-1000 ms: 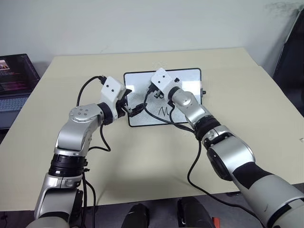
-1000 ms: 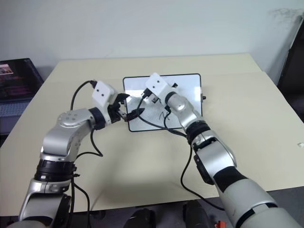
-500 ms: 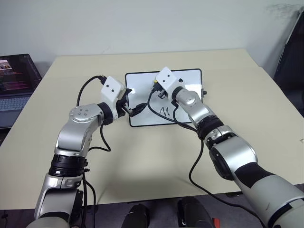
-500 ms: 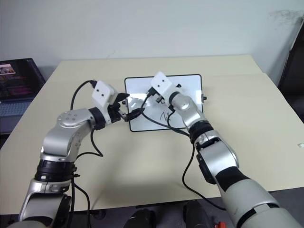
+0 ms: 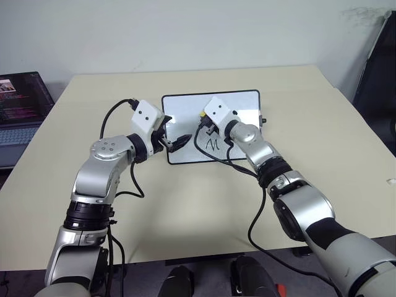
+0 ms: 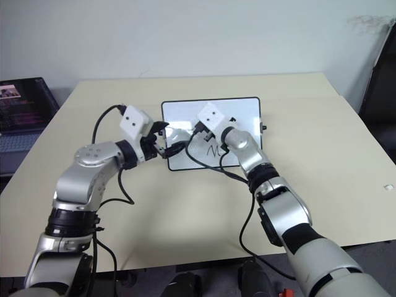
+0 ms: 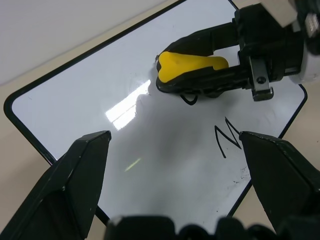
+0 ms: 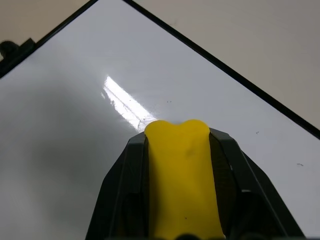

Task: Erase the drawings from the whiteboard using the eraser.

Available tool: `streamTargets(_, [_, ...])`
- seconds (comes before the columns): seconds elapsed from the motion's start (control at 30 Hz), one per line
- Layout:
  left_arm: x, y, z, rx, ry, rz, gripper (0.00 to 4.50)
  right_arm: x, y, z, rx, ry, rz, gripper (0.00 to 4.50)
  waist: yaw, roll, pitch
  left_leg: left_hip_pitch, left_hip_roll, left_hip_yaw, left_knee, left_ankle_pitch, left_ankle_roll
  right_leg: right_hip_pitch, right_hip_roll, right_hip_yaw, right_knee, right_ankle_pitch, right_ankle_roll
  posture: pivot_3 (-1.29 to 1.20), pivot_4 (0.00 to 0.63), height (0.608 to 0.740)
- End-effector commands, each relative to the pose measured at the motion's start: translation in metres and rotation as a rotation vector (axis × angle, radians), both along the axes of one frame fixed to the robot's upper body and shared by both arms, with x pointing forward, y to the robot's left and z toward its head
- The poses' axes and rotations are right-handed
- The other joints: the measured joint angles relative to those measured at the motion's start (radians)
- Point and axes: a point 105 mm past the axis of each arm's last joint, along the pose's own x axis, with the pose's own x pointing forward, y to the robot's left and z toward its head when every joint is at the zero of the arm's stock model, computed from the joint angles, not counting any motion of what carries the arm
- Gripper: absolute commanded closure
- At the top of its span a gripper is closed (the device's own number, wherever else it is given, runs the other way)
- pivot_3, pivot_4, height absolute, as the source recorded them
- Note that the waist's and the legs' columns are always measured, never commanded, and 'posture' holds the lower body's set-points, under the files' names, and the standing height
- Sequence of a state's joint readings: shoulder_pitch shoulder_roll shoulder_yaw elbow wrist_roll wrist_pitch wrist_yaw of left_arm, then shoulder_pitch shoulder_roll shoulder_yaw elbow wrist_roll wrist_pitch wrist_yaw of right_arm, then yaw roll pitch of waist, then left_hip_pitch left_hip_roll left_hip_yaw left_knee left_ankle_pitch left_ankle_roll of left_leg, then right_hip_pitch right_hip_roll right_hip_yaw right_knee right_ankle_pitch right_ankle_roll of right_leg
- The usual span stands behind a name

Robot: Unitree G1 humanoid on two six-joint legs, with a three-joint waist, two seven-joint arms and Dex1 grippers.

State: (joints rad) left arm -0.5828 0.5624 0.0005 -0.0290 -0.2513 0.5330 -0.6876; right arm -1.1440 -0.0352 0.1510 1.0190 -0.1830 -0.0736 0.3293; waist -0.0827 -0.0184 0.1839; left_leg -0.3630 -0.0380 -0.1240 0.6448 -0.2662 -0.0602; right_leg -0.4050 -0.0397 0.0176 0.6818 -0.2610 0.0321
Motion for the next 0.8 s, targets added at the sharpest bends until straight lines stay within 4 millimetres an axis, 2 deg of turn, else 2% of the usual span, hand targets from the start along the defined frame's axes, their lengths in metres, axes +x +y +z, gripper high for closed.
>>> streamTargets(0.03, [-0.002,0.002,0.011,-0.004,-0.046,0.005,0.00,0.003,-0.010,0.021,0.112,-0.005,-0.026,3.23,0.000,0.000,0.000,-0.001,0.000,0.000,0.000,0.000,0.000,0.000,0.000,0.000,0.000,0.000,0.000,0.00,0.150,0.740])
streamTargets(0.13, [-0.002,0.001,0.010,-0.006,-0.045,0.007,0.00,0.009,-0.023,0.030,0.095,-0.051,-0.076,3.23,0.002,0.000,0.000,-0.001,0.000,-0.001,0.000,0.000,0.000,-0.001,0.000,0.000,-0.001,0.000,0.000,0.00,0.150,0.740])
streamTargets(0.33, [-0.003,-0.001,0.011,-0.008,-0.045,0.002,0.00,0.012,-0.029,0.026,0.055,-0.063,-0.124,3.23,0.002,0.000,0.000,-0.001,0.000,-0.001,-0.001,0.000,0.000,-0.001,0.000,0.000,-0.002,0.000,0.000,0.00,0.150,0.740])
streamTargets(0.53, [-0.002,-0.003,0.011,-0.008,-0.047,-0.004,0.00,0.000,0.000,0.010,0.020,-0.044,-0.034,3.23,-0.002,0.000,0.000,-0.001,0.000,0.000,-0.001,0.000,0.000,-0.001,0.000,0.001,-0.001,0.000,0.000,0.00,0.150,0.740])
streamTargets(0.67, [-0.001,-0.005,0.011,-0.008,-0.047,-0.010,0.00,-0.007,0.020,0.008,0.008,-0.046,0.009,3.23,-0.004,0.000,0.000,-0.001,0.001,0.000,-0.001,0.000,0.000,-0.002,0.001,0.001,-0.001,0.000,0.000,0.00,0.150,0.740])
streamTargets(0.8, [-0.001,-0.005,0.011,-0.009,-0.048,-0.011,0.00,-0.007,0.023,0.011,-0.007,-0.062,0.005,3.23,0.000,0.000,0.000,-0.001,0.001,0.000,-0.001,0.000,0.000,-0.002,0.001,0.001,-0.002,0.000,0.000,0.00,0.150,0.740])
